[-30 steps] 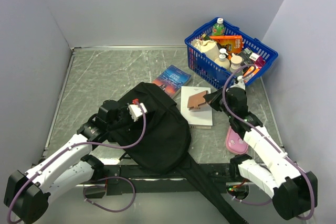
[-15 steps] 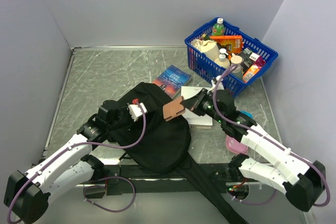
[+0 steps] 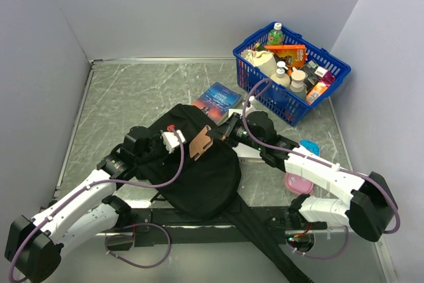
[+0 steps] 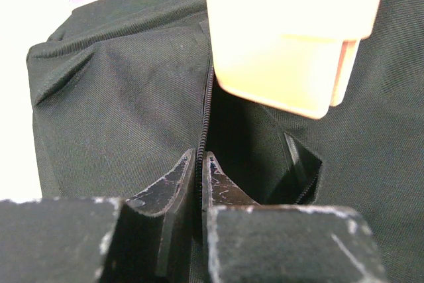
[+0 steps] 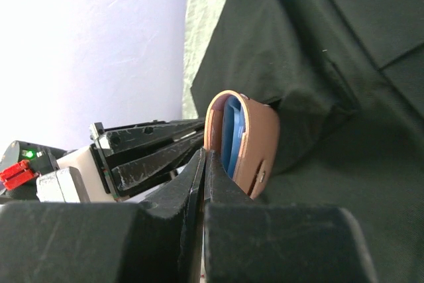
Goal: Pack the student bag
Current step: Place the personal item in the student bag.
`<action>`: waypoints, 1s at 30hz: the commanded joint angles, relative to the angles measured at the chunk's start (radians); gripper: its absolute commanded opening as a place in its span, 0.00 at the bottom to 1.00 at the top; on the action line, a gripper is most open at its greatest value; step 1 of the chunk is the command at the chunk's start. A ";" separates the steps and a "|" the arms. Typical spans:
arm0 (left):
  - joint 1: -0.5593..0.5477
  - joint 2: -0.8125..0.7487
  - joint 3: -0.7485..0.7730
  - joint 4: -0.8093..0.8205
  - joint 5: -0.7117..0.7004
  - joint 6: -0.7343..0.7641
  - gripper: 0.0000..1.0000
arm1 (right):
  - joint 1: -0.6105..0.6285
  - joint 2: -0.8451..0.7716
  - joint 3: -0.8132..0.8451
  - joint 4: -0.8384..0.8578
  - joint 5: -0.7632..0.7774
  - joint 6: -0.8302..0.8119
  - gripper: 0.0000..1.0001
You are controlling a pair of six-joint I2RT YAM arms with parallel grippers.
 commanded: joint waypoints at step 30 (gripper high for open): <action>-0.008 -0.036 0.048 0.057 0.039 -0.035 0.12 | 0.049 0.131 -0.069 0.364 -0.156 0.283 0.00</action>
